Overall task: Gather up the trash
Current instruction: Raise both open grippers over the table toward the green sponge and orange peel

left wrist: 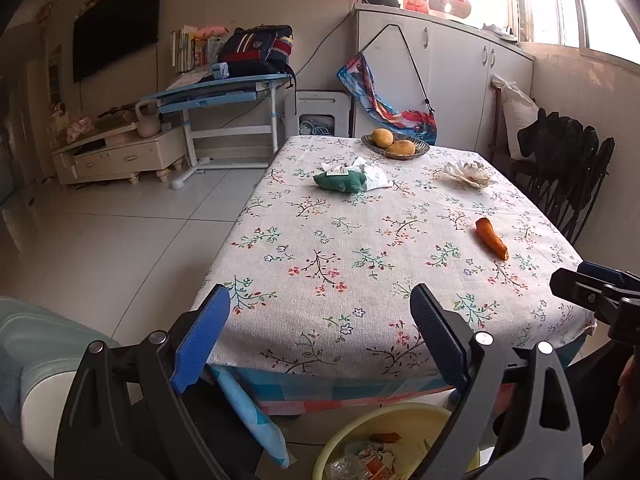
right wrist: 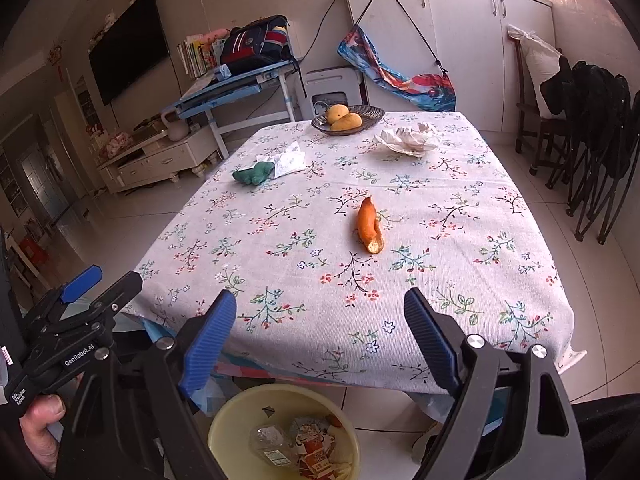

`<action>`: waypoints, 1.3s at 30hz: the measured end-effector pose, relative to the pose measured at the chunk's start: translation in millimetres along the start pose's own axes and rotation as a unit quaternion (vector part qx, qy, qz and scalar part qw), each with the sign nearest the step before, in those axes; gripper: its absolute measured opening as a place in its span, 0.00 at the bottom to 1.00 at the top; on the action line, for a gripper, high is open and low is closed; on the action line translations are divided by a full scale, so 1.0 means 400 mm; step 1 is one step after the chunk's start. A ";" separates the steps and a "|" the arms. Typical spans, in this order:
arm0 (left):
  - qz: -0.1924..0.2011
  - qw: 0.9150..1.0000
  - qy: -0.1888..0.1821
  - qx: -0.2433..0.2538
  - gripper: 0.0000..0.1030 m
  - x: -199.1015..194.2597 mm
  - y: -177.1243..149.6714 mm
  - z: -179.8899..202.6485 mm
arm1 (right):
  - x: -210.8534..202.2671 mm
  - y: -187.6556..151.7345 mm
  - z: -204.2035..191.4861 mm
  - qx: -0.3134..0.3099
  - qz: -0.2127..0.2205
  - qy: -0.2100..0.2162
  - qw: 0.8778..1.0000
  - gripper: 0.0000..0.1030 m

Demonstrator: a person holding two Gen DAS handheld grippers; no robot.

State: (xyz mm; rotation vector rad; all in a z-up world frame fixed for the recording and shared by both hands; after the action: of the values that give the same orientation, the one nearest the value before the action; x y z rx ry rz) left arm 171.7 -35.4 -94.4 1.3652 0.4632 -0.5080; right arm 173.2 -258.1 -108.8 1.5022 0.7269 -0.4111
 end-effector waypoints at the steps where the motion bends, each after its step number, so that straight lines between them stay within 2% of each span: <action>1: -0.001 1.000 0.002 0.000 0.87 0.007 0.003 -0.001 | 0.009 0.003 0.004 -0.001 -0.003 -0.001 1.000 0.80; 12: -0.013 1.000 0.010 -0.009 0.88 0.100 0.057 -0.009 | 0.088 0.019 0.024 -0.013 -0.036 -0.009 0.999 0.80; 22: -0.022 1.000 0.001 -0.007 0.88 0.212 0.139 0.011 | 0.132 0.025 0.047 -0.001 -0.053 -0.009 0.999 0.80; 32: -0.030 0.999 -0.027 0.026 0.89 0.332 0.214 0.070 | 0.172 0.040 0.071 0.011 -0.062 -0.011 0.998 0.80; 39: -0.045 0.998 -0.048 0.014 0.89 0.432 0.275 0.097 | 0.197 0.047 0.081 0.014 -0.068 -0.010 0.998 0.80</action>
State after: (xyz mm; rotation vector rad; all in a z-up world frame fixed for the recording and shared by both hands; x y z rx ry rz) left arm 376.7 -72.2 -102.6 1.3443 0.4421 -0.6516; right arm 249.0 -274.0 -149.1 1.4774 0.8143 -0.5407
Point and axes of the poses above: each gripper's, at about its wrist camera, not at the fingertips, and x roughly the way its jaws point, z to its right, y to its top, the point moved 10 cm from there along x, roughly the way its jaws point, and after that the axes turned 10 degrees about -x, right-handed, at the moved point
